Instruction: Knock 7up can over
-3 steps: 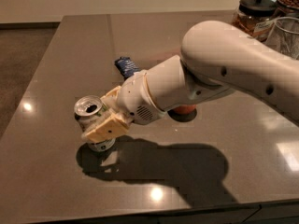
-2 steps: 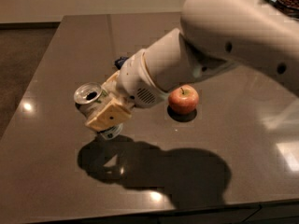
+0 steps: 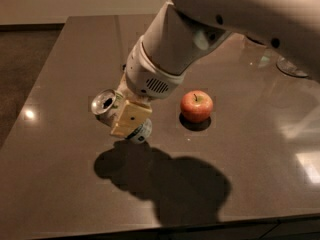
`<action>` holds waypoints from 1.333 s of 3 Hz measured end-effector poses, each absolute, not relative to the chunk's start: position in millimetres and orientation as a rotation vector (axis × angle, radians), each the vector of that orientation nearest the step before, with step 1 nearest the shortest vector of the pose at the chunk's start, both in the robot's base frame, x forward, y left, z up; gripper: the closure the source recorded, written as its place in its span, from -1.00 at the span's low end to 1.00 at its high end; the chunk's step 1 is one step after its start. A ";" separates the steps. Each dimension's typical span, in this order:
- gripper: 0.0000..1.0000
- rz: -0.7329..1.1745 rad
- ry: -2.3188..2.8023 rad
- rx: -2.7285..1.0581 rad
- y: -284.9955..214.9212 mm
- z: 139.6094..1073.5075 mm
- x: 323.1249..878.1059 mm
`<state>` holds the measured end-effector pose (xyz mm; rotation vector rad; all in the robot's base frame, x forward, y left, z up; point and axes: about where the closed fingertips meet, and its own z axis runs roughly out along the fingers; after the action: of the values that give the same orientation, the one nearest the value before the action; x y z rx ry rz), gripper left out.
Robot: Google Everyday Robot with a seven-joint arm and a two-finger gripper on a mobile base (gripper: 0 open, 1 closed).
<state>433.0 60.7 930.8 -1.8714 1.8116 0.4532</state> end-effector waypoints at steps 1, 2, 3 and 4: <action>1.00 0.327 1.823 -1.989 47.9 917.9 439.8; 0.95 0.188 1.828 -2.095 36.4 900.5 445.7; 0.50 0.120 1.839 -2.129 30.6 891.4 450.1; 0.03 0.074 1.831 -2.148 33.6 883.9 453.0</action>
Offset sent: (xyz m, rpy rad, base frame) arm 0.0184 -0.0351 -0.0439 -0.3441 -0.0941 0.1014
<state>453.0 33.6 883.9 -2.1481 1.8309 0.0738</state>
